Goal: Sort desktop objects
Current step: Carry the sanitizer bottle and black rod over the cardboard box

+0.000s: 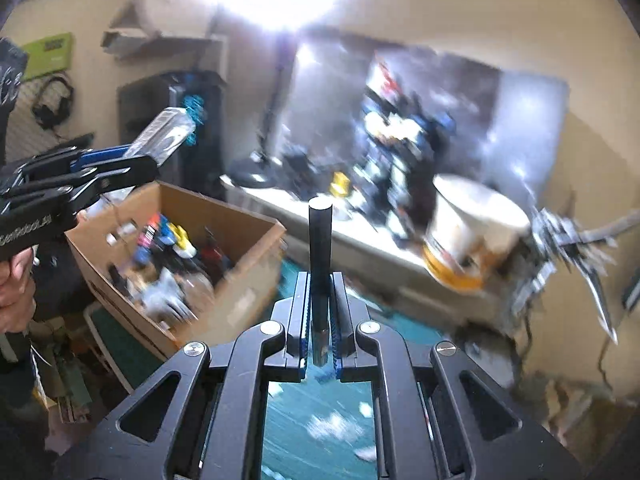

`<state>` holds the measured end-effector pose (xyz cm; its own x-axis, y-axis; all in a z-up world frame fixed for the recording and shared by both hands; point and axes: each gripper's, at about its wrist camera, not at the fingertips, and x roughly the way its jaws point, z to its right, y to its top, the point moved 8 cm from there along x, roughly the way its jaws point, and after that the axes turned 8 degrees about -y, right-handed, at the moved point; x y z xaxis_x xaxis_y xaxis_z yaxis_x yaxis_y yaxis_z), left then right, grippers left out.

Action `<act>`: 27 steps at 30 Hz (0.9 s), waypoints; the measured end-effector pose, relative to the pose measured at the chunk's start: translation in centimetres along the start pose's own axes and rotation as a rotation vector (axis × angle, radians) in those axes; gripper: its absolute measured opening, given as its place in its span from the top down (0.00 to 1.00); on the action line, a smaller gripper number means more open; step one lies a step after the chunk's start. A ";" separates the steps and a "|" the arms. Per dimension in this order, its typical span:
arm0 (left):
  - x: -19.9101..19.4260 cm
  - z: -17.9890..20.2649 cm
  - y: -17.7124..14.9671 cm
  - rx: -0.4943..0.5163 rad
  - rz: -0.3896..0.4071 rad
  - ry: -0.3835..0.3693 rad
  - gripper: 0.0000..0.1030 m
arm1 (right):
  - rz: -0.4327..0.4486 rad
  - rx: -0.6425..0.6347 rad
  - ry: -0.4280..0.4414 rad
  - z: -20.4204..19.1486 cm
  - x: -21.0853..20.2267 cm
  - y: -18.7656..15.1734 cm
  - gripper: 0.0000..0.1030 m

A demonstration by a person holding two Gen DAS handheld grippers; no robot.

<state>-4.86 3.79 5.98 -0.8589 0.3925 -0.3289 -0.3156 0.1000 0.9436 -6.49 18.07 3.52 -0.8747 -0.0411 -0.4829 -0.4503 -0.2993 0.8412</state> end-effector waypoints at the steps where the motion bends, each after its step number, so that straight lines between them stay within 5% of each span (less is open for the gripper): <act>1: -0.9 -0.9 0.1 -0.003 0.004 0.023 0.74 | 0.010 -0.008 0.006 -0.9 0.1 0.8 0.92; 8: -4.4 -7.4 -0.2 -0.033 -0.016 0.164 0.74 | 0.058 -0.065 0.096 -8.1 1.1 5.4 0.92; 13: -2.5 -11.0 -1.9 -0.078 -0.103 0.168 0.74 | 0.036 -0.089 0.139 -11.8 4.2 7.2 0.92; 23: 6.5 -19.5 -9.1 -0.187 -0.394 0.217 0.74 | -0.182 -0.076 0.228 -16.0 16.3 5.4 0.92; 27: 9.1 -20.8 -12.6 -0.266 -0.526 0.143 0.74 | -0.310 -0.066 0.228 -16.2 20.8 3.1 0.92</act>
<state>-17.08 -12.92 -9.73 -0.6001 0.2239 -0.7680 -0.7868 0.0082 0.6172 -23.13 0.80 -7.86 -0.6336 -0.1474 -0.7595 -0.6681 -0.3909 0.6331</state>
